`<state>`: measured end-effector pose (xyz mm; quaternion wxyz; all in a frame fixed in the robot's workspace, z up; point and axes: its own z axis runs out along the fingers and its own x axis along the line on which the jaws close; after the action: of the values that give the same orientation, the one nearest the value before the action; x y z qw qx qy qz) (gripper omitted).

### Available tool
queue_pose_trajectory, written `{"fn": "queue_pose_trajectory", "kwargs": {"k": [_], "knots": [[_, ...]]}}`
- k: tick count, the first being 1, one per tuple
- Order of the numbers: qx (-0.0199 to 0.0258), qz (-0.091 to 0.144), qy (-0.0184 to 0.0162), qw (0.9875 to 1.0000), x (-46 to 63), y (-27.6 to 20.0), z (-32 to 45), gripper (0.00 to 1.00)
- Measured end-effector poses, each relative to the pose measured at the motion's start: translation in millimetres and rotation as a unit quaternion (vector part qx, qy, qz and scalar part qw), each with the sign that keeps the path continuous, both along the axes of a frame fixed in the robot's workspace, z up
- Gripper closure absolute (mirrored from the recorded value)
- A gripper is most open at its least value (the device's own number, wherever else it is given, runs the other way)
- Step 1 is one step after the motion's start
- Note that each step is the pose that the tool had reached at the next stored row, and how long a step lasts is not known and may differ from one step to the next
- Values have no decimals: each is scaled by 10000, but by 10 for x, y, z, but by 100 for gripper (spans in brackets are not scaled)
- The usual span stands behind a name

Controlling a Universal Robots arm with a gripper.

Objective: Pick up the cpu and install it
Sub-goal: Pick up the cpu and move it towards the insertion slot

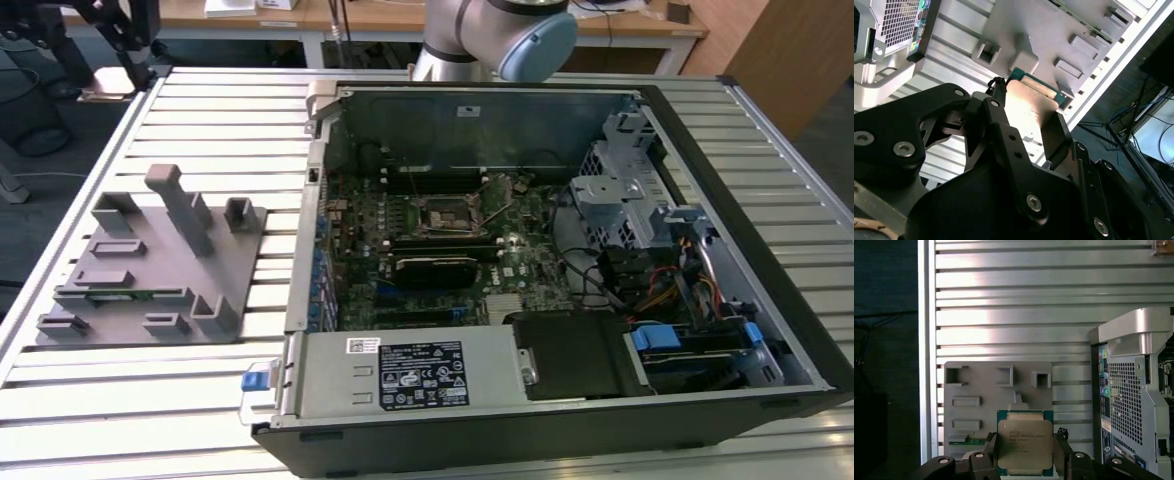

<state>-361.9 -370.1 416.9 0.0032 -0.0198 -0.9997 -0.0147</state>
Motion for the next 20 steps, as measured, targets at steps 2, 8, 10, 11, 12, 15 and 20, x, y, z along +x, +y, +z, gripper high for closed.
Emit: {"fn": "queue_pose_trajectory", "kwargs": {"k": [2, 8, 10, 11, 12, 15, 20], "knots": [[0, 0, 0, 10000, 25, 0, 0, 47], [0, 0, 0, 10000, 96, 0, 0, 47], [0, 0, 0, 10000, 119, 0, 0, 47], [0, 0, 0, 10000, 130, 0, 0, 47], [0, 0, 0, 10000, 142, 0, 0, 47], [0, 0, 0, 10000, 182, 0, 0, 47], [0, 0, 0, 10000, 247, 0, 0, 47]]}}
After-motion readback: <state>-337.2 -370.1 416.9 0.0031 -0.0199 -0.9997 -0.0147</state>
